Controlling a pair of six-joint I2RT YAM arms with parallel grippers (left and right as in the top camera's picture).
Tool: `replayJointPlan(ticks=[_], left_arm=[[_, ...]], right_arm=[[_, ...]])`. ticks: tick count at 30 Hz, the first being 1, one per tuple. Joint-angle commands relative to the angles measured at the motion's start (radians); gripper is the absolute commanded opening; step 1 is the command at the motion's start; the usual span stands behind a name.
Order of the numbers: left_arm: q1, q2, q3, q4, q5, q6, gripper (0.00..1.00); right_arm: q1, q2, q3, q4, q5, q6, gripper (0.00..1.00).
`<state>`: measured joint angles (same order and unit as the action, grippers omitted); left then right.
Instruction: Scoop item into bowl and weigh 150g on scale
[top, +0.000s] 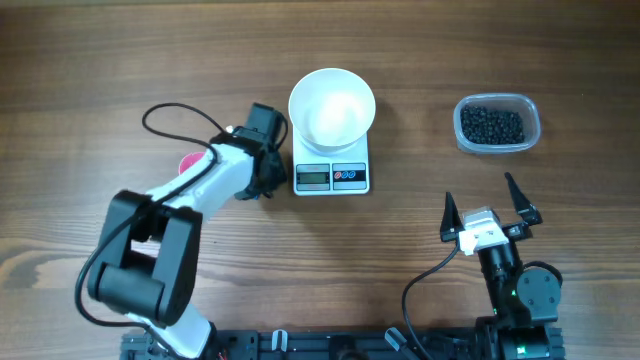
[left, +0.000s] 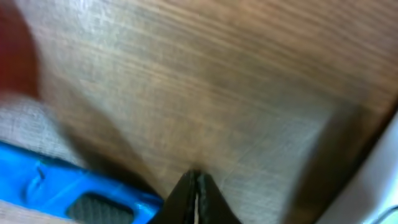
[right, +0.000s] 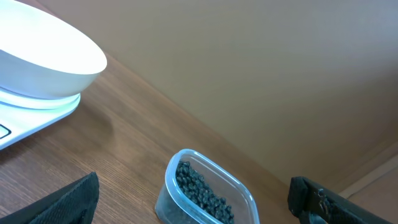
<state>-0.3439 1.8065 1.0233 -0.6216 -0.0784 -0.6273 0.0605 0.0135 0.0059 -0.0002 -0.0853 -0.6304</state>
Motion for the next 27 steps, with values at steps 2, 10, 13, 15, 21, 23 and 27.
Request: replayJointPlan(ticks=[2, 10, 13, 15, 21, 23, 27], left_arm=[[-0.003, 0.012, 0.003, -0.079, -0.024, -0.013, 0.1], [0.0, 0.012, 0.003, -0.264, -0.016, -0.005, 0.15], [0.0, 0.012, 0.003, -0.29, 0.031, -0.005, 0.14], [0.008, 0.011, 0.004, -0.305, 0.028, 0.022, 0.16], [0.055, -0.057, 0.067, -0.304, 0.097, 0.044, 0.14], [0.055, -0.117, 0.127, -0.304, 0.095, 0.044, 0.18], [0.106, -0.163, 0.157, -0.31, 0.036, 0.035, 0.39]], right_arm=[[0.002, -0.004, -0.001, 0.005, -0.005, -0.002, 1.0], [0.002, -0.004, -0.001, 0.005, -0.005, -0.002, 1.0], [0.002, -0.004, -0.001, 0.005, -0.005, -0.002, 1.0], [0.002, -0.004, -0.001, 0.005, -0.005, -0.002, 1.0], [0.002, -0.004, -0.001, 0.005, -0.005, -0.002, 1.0], [0.002, -0.004, -0.001, 0.005, -0.005, -0.002, 1.0], [0.002, -0.004, -0.001, 0.005, -0.005, -0.002, 1.0]])
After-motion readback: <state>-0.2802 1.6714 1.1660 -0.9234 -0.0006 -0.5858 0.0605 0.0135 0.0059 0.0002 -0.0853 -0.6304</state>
